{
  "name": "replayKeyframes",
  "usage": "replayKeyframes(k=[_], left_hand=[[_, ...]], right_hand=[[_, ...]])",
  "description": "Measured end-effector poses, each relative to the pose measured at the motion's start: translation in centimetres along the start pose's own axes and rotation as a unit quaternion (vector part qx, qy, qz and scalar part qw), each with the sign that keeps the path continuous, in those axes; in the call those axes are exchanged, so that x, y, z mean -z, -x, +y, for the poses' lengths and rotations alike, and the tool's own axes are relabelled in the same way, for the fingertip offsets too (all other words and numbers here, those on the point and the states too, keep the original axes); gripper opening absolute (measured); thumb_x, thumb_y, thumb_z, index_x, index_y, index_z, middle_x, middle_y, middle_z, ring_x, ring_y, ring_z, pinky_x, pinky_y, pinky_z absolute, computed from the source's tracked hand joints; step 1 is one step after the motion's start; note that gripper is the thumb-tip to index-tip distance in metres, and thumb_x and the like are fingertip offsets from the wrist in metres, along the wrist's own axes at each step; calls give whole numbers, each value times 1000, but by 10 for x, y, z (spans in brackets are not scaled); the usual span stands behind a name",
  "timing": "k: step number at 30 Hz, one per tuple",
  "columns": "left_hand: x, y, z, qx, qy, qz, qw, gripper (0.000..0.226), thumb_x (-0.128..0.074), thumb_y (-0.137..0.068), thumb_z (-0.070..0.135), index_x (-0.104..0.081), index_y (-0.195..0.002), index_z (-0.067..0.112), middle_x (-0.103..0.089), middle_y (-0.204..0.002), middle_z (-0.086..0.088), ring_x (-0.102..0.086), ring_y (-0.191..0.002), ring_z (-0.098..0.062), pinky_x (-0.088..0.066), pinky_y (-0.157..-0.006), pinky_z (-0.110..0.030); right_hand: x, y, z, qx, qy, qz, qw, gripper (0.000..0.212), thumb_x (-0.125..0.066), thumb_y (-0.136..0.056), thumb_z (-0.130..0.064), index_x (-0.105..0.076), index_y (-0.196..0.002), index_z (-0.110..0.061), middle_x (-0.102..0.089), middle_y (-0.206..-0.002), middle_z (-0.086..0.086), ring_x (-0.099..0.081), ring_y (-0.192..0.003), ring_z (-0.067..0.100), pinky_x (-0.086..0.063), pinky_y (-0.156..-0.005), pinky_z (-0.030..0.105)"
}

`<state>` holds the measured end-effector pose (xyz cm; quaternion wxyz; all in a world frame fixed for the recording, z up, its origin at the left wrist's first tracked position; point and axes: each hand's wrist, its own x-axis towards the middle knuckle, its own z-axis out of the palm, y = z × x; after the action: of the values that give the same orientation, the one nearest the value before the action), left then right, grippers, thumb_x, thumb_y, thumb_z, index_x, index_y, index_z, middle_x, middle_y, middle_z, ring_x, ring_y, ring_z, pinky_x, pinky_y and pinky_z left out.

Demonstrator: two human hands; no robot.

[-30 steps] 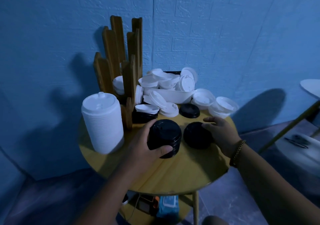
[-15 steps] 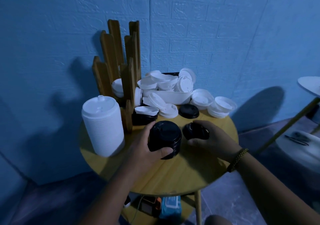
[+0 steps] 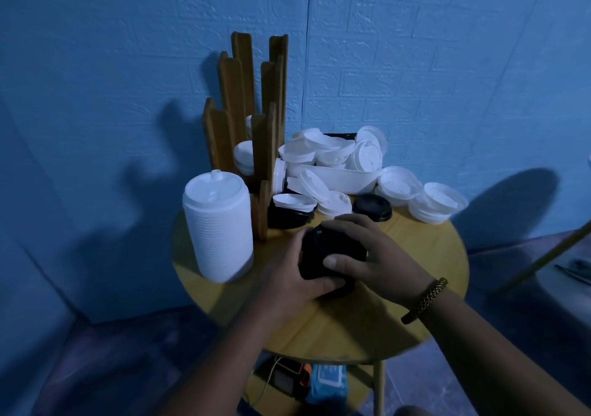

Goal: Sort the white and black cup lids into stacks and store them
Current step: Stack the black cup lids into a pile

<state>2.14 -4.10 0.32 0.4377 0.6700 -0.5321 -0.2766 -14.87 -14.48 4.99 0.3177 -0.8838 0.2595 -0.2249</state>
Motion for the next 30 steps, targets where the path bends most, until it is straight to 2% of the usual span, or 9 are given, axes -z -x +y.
replayKeyframes(k=[7, 10, 13, 19, 22, 24, 26, 28, 30], left_hand=[[-1, 0, 2, 7, -9, -5, 1000, 93, -82, -74, 60, -27, -148, 55, -48, -133, 26, -48, -122, -5, -48, -92, -31], [-1, 2, 4, 12, -15, -3, 1000, 99, -83, -72, 60, -22, -150, 54, -47, -142, 22, -48, -128, -9, -50, -100, -41], [-1, 4, 6, 13, -28, 8, 1000, 108, -83, -74, 56, -9, -153, 56, -39, -151, 18, -44, -134, -14, -48, -100, -38], [-1, 3, 6, -5, -33, -9, 999, 92, -77, -83, 54, -16, -152, 60, -44, -145, 22, -46, -127, -9, -49, -99, -36], [-1, 4, 6, 0, -19, -12, 1000, 91, -77, -84, 52, -17, -152, 59, -41, -135, 26, -44, -124, -5, -47, -101, -35], [-1, 4, 6, -4, -10, -13, 1000, 91, -77, -83, 53, -18, -152, 57, -40, -135, 29, -40, -127, -2, -41, -101, -30], [-3, 3, 6, -8, -1, -13, 1000, 90, -78, -82, 53, -20, -150, 58, -39, -133, 34, -38, -129, 0, -36, -99, -27], [-3, 1, 4, -7, 0, -12, 1000, 88, -79, -82, 53, -20, -147, 61, -39, -126, 41, -37, -127, 3, -34, -98, -26], [-3, -1, 2, -10, -3, -6, 1000, 88, -79, -81, 54, -19, -145, 63, -37, -125, 44, -35, -127, 4, -33, -98, -25]], right_hand=[[-1, -3, -3, -21, 37, 43, 998, 76, -68, -72, -67, -52, -137, -31, -49, -128, -17, -50, -115, -1, -47, -97, 23], [-9, -6, -9, -17, 106, 60, 992, 69, -68, -79, -63, -50, -138, -31, -47, -126, -14, -47, -112, 4, -43, -92, 22], [-7, -8, -10, -15, 102, 32, 994, 66, -69, -83, -56, -49, -140, -29, -46, -129, -15, -46, -116, 5, -46, -100, 29], [-12, -7, -8, -34, 109, 46, 992, 66, -66, -83, -61, -49, -140, -32, -49, -128, -14, -48, -115, 8, -46, -96, 29], [-4, -5, -3, -60, -29, -2, 998, 62, -57, -87, -59, -49, -141, -28, -52, -129, -15, -52, -116, 0, -42, -93, 17], [8, -10, 11, -98, -105, 16, 989, 49, -46, -95, -50, -52, -138, -25, -57, -131, -11, -54, -111, -10, -40, -87, 6], [17, -22, 40, -124, 32, 70, 989, 46, -42, -103, -42, -52, -141, -19, -52, -143, -1, -50, -121, 0, -38, -97, 14], [18, -35, 67, -159, 192, 55, 967, 49, -42, -104, -43, -44, -148, -21, -34, -159, 0, -29, -145, 16, -28, -116, 38], [17, -46, 83, -178, 255, 19, 950, 53, -39, -104, -46, -33, -153, -26, -18, -165, -4, -10, -153, 19, -19, -121, 48]])
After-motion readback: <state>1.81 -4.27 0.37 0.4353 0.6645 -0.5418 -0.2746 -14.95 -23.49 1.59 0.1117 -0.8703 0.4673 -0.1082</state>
